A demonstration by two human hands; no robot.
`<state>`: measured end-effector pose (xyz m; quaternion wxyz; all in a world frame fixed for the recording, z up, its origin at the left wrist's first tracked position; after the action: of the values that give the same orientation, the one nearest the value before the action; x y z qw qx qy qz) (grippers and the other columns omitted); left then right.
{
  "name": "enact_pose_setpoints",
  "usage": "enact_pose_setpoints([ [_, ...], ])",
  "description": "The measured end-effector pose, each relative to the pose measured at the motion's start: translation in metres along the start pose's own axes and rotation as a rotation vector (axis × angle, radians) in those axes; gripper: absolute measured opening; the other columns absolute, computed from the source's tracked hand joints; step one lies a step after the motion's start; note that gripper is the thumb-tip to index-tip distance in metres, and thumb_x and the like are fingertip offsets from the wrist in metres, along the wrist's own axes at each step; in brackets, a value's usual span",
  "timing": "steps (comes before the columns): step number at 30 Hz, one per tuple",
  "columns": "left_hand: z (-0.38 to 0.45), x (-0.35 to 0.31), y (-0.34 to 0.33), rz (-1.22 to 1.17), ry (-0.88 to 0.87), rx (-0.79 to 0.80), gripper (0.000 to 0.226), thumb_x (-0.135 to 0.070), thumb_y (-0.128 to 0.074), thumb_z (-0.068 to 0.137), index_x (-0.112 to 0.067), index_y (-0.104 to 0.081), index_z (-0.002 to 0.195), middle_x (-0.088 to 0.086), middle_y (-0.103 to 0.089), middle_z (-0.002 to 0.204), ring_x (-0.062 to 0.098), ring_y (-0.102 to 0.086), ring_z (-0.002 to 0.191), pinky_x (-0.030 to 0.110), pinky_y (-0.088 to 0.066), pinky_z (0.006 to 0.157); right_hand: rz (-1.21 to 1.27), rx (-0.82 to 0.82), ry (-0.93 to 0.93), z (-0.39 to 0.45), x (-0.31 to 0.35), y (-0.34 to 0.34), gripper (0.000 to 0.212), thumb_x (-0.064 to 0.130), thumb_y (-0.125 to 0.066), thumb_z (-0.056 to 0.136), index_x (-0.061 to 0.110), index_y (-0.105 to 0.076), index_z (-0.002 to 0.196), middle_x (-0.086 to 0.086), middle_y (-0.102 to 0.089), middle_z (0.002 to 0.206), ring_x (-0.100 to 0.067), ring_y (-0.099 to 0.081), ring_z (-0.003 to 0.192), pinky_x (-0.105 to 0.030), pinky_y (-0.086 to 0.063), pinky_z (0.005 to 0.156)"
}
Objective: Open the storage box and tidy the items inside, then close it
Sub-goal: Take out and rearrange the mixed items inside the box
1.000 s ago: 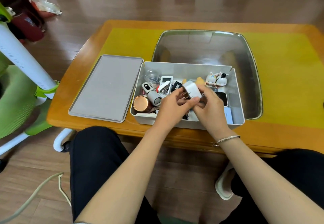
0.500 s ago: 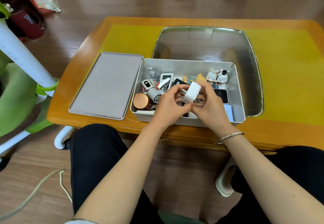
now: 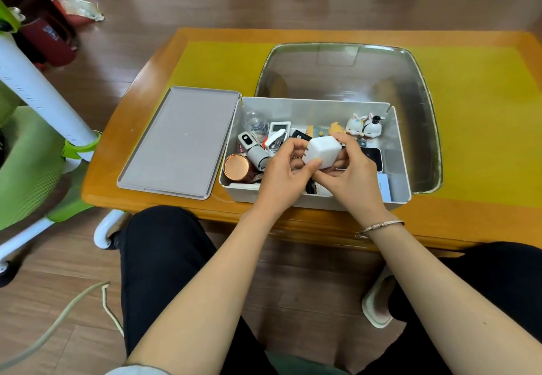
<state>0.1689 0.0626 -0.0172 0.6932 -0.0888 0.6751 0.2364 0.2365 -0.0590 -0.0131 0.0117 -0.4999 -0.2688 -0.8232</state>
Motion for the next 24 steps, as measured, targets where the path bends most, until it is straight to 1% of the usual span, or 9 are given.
enact_pose_setpoints([
  [4,0.002,-0.002,0.001,0.054,-0.025,0.004,0.022,-0.013,-0.063,0.091,-0.018,-0.052,0.109,0.0,-0.061,0.109,0.017,-0.066,0.092,0.032,-0.055,0.081,0.012,0.015,-0.032,0.001,-0.005,0.0,0.061,0.027,-0.081,0.07,0.027,-0.05,0.122,0.013,-0.06,0.088,0.006,-0.063,0.078,-0.001,-0.044,0.064],
  [7,0.004,-0.001,0.003,0.075,-0.024,-0.016,0.024,-0.013,-0.057,0.094,-0.013,-0.052,0.118,-0.005,-0.059,0.11,0.012,-0.066,0.092,0.032,-0.056,0.082,0.023,0.05,-0.068,0.002,-0.007,-0.001,0.054,0.022,-0.077,0.076,0.023,-0.052,0.124,0.012,-0.063,0.093,0.009,-0.061,0.086,-0.004,-0.047,0.07],
  [10,0.005,0.003,0.002,-0.002,0.019,-0.008,0.021,-0.013,-0.052,0.097,-0.013,-0.051,0.118,-0.008,-0.059,0.105,-0.001,-0.065,0.086,0.019,-0.056,0.072,0.086,0.098,-0.115,0.002,-0.008,-0.003,0.045,0.019,-0.069,0.084,0.028,-0.051,0.124,0.014,-0.064,0.097,0.002,-0.064,0.088,-0.017,-0.054,0.077],
  [12,0.007,0.006,0.001,-0.065,0.058,-0.007,0.017,-0.014,-0.051,0.098,-0.014,-0.052,0.114,-0.005,-0.06,0.101,0.004,-0.067,0.08,0.017,-0.055,0.066,0.182,0.115,-0.173,0.003,-0.008,-0.002,0.037,0.017,-0.063,0.089,0.03,-0.051,0.122,0.007,-0.064,0.098,-0.007,-0.066,0.087,-0.028,-0.058,0.074],
  [15,0.007,0.01,-0.005,-0.039,0.063,0.029,0.015,-0.015,-0.053,0.097,-0.017,-0.056,0.112,-0.004,-0.065,0.093,0.011,-0.07,0.072,0.022,-0.057,0.064,0.282,0.146,-0.251,0.005,-0.008,0.001,0.029,0.014,-0.058,0.092,0.021,-0.053,0.12,-0.002,-0.061,0.097,-0.017,-0.067,0.087,-0.038,-0.06,0.068],
  [18,0.007,0.012,-0.009,0.089,0.019,0.082,0.025,-0.02,-0.055,0.096,-0.015,-0.059,0.12,-0.007,-0.068,0.092,0.011,-0.07,0.075,0.035,-0.059,0.072,0.309,0.159,-0.301,0.008,-0.01,0.009,0.038,0.007,-0.061,0.089,0.013,-0.049,0.124,-0.007,-0.06,0.094,-0.014,-0.066,0.079,-0.029,-0.059,0.057],
  [20,0.004,0.011,-0.014,0.212,-0.021,0.122,0.034,-0.031,-0.057,0.093,-0.019,-0.058,0.125,-0.009,-0.068,0.093,0.01,-0.068,0.08,0.041,-0.056,0.076,0.27,0.12,-0.317,0.012,-0.013,0.023,0.041,0.008,-0.067,0.084,0.011,-0.051,0.121,-0.008,-0.063,0.089,-0.007,-0.065,0.07,-0.022,-0.056,0.053],
  [22,0.0,0.009,-0.023,0.359,-0.027,0.179,0.057,-0.056,-0.054,0.085,-0.027,-0.049,0.134,-0.017,-0.066,0.099,0.002,-0.063,0.086,0.035,-0.054,0.077,0.156,0.046,-0.324,0.017,-0.02,0.046,0.037,0.015,-0.076,0.077,0.013,-0.058,0.11,-0.003,-0.067,0.084,-0.001,-0.065,0.066,-0.017,-0.054,0.054],
  [24,-0.005,0.007,-0.032,0.533,-0.019,0.255,0.077,-0.076,-0.046,0.073,-0.033,-0.04,0.136,-0.024,-0.062,0.107,-0.004,-0.058,0.095,0.027,-0.049,0.078,0.019,-0.011,-0.332,0.024,-0.03,0.07,0.032,0.025,-0.081,0.071,0.018,-0.064,0.098,0.003,-0.068,0.08,-0.002,-0.065,0.067,-0.018,-0.054,0.058],
])
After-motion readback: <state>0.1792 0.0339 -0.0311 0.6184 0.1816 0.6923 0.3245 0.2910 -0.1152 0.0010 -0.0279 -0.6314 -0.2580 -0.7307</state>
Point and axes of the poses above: each hand's wrist, its own z-axis towards the middle knuckle, its own y-axis out of the back of the hand, x = y × z, the point moved 7 cm from there along z, towards the middle knuckle
